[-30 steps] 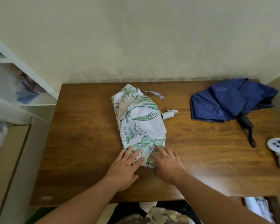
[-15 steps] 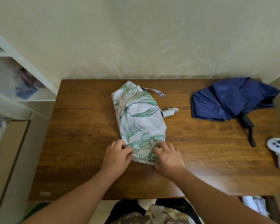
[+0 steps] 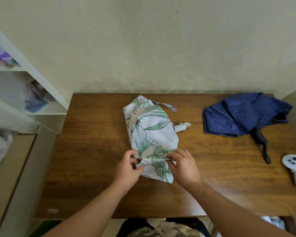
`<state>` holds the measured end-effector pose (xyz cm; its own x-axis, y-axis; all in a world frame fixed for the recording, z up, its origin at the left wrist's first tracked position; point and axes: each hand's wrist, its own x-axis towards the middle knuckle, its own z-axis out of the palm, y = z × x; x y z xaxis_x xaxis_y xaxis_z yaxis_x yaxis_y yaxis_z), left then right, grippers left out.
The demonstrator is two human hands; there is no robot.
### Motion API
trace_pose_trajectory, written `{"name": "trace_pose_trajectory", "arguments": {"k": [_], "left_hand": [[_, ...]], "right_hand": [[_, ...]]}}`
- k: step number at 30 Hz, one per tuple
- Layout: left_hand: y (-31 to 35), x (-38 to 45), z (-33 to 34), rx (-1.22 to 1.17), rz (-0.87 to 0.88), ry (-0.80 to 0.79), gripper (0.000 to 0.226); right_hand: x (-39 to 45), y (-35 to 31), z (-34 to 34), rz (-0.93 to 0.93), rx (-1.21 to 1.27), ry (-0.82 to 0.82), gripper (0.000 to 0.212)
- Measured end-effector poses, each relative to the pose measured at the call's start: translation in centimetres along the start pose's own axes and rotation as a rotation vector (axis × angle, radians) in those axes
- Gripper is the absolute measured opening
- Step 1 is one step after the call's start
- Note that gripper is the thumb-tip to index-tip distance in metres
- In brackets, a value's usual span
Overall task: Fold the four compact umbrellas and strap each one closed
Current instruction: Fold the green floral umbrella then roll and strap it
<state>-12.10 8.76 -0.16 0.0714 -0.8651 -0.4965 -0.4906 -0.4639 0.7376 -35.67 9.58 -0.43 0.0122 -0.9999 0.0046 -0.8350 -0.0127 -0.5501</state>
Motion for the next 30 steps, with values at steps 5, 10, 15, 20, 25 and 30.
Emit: {"name": "trace_pose_trajectory", "arguments": {"k": [5, 10, 15, 20, 25, 30], "left_hand": [[1.6, -0.7, -1.0, -0.019, 0.083, -0.043, 0.054], [2.3, -1.2, -1.7, -0.007, 0.109, 0.088, 0.033], [1.6, -2.3, -1.4, -0.049, 0.142, 0.128, 0.028], [1.8, -3.2, -0.8, -0.094, 0.158, 0.090, 0.031], [2.3, -3.2, -0.3, -0.191, 0.119, 0.118, 0.032], [2.5, -3.6, -0.3, -0.433, -0.026, 0.100, 0.029]], "right_hand": [[-0.1, -1.1, -1.1, -0.019, -0.008, -0.013, 0.013], [0.0, -1.4, -2.2, 0.019, -0.054, -0.019, 0.018], [-0.1, -2.0, -2.7, 0.079, -0.104, -0.065, 0.041], [-0.4, -3.1, -3.0, -0.031, -0.225, -0.228, 0.034], [0.6, -7.1, -1.8, -0.208, -0.267, -0.180, 0.040], [2.0, -7.8, -0.6, -0.409, -0.394, -0.088, 0.012]]}}
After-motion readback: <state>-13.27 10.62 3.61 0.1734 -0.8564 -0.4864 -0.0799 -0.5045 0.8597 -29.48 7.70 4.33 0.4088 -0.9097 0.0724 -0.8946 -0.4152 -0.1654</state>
